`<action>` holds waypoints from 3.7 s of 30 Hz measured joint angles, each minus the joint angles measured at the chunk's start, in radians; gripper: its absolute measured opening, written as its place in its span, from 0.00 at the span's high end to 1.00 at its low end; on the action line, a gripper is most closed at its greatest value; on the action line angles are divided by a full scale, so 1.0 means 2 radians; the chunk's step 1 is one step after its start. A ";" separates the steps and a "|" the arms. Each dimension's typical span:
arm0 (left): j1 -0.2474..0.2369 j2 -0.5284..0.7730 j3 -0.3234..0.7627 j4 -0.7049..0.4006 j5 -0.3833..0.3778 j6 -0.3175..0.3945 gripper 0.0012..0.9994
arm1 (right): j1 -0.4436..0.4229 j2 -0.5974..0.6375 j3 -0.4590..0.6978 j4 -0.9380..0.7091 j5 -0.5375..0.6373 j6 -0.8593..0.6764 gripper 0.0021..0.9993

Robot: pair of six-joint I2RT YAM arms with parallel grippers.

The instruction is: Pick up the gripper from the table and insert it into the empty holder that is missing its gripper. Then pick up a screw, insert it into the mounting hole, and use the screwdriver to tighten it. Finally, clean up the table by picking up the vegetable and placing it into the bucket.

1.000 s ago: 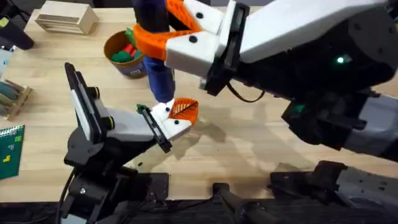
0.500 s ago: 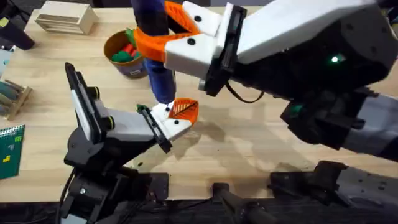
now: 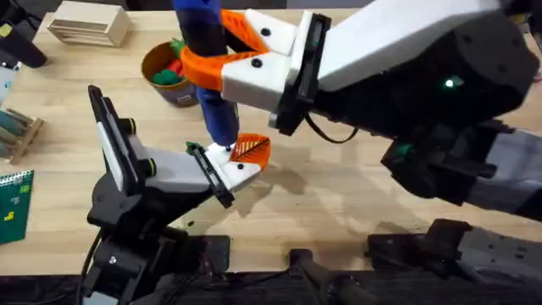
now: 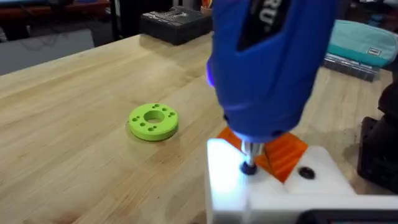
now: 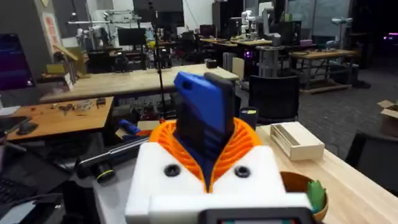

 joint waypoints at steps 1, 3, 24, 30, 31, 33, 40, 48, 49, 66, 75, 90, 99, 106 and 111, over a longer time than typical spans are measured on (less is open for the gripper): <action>0.000 0.000 0.000 0.000 0.000 0.000 0.99 | 0.000 0.000 0.000 -0.003 0.000 0.000 0.97; 0.000 0.000 0.000 0.000 0.000 0.000 0.99 | 0.000 0.000 0.000 -0.007 0.001 0.000 0.97; 0.000 0.000 0.000 0.000 0.000 -0.002 0.99 | 0.000 0.002 -0.001 0.105 0.000 0.000 0.97; 0.000 0.000 0.000 0.000 0.000 -0.002 0.99 | 0.000 0.001 0.001 0.059 0.000 0.000 0.97; 0.000 0.000 0.000 0.000 0.000 -0.002 0.99 | 0.000 0.001 0.001 0.055 0.000 0.000 0.97; 0.000 0.000 0.000 0.000 0.000 -0.002 0.99 | -0.004 0.002 0.001 0.051 0.000 -0.001 0.97; 0.000 0.000 0.000 0.000 0.000 -0.002 0.99 | -0.017 0.002 0.001 0.028 0.000 -0.010 0.97; 0.000 -0.002 0.000 0.000 0.000 -0.003 0.99 | -0.090 0.003 0.013 -0.215 0.065 -0.185 0.97; 0.000 -0.002 0.000 0.000 -0.001 -0.003 0.99 | -0.100 0.006 0.011 -0.230 0.076 -0.199 0.97; 0.000 -0.002 0.000 0.000 -0.001 -0.003 0.99 | -0.269 0.033 0.010 -0.459 0.272 -0.578 0.97; 0.000 -0.002 0.000 0.000 -0.001 -0.003 0.99 | -0.311 0.128 0.010 -0.530 0.307 -0.653 0.97; 0.000 -0.002 0.000 0.000 -0.001 -0.003 0.99 | -0.244 0.149 0.034 -0.551 0.354 -0.561 0.02; 0.000 -0.002 0.000 0.000 -0.001 0.000 0.48 | -0.180 0.110 0.092 -0.647 0.331 -0.366 0.01; 0.000 -0.002 0.000 0.000 -0.002 -0.001 0.01 | -0.176 0.034 0.143 -0.652 0.327 -0.267 0.01; 0.000 -0.002 0.000 0.004 -0.021 -0.001 0.01 | -0.176 -0.007 0.145 -0.652 0.327 -0.213 0.01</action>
